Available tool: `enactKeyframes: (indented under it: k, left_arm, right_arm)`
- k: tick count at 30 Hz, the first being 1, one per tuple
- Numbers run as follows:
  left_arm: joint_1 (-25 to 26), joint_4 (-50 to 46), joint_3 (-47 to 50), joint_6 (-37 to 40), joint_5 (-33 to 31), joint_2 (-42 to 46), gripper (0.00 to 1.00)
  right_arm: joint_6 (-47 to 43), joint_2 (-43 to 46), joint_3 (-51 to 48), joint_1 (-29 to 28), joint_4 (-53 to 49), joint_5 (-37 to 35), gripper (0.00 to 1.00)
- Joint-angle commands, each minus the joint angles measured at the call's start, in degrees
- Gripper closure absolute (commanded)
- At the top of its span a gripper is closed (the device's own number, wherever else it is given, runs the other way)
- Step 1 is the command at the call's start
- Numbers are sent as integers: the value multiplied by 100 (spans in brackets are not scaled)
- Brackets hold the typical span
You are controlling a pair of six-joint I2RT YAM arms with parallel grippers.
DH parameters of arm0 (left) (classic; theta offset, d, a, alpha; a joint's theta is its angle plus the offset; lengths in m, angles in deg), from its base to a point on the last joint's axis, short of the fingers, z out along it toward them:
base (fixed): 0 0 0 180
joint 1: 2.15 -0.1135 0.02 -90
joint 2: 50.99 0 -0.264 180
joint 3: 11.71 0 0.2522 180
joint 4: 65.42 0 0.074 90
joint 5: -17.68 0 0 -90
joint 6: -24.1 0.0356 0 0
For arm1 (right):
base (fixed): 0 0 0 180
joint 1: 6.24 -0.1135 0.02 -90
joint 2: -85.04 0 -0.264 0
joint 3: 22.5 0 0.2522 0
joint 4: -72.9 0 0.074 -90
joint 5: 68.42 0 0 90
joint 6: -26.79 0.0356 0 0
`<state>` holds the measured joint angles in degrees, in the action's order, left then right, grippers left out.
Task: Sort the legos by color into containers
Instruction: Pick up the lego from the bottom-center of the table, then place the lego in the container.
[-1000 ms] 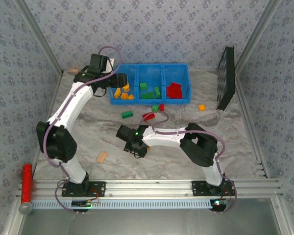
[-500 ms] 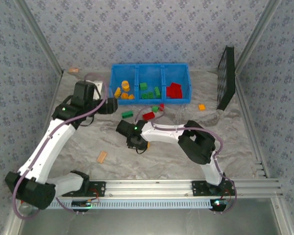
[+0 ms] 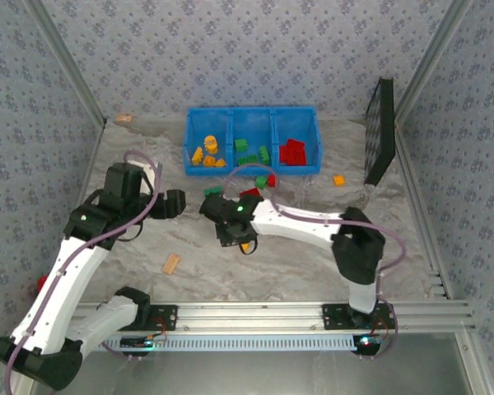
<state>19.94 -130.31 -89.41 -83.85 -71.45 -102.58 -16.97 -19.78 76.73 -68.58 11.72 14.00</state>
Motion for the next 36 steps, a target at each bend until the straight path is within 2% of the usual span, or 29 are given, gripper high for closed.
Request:
enactKeyframes:
  k: [1, 5, 10, 13, 18, 20, 24, 31, 36]
  left_arm:
    - [-31, -180, 188, -412, 212, 178, 15]
    - [60, -132, 528, -918, 277, 190, 16]
    - [482, 77, 919, -1624, 48, 141, 17]
    - [789, 244, 1000, -2136, -181, 162, 17]
    - [1236, 478, 1256, -2908, -678, 32, 17]
    - [1401, 453, 1263, -3128, -827, -221, 17]
    - [1843, 572, 1229, -3524, -1036, -845, 17]
    - [2446, 933, 937, -4214, -1257, -1735, 17]
    - [2785, 987, 542, -4441, -1264, -2460, 17]
  right_arm:
    - [-1323, 730, 212, 159, -258, -535, 81]
    - [-2427, 1392, 127, 559, -32, -1084, 79]
    - [-3132, 1742, 189, 1689, 272, -1094, 78]
    - [-3411, 1611, 285, 2376, 515, -1044, 78]
    - [-3825, 1049, 397, 3224, 1262, -1128, 78]
    - [-3901, 776, 435, 3482, 1662, -1100, 77]
    - [-3885, 87, 832, 3979, 1820, -789, 77]
    - [-3944, -1064, 1591, 4478, 1748, -278, 77]
    - [-3996, -1630, 1984, 4655, 1673, -147, 75]
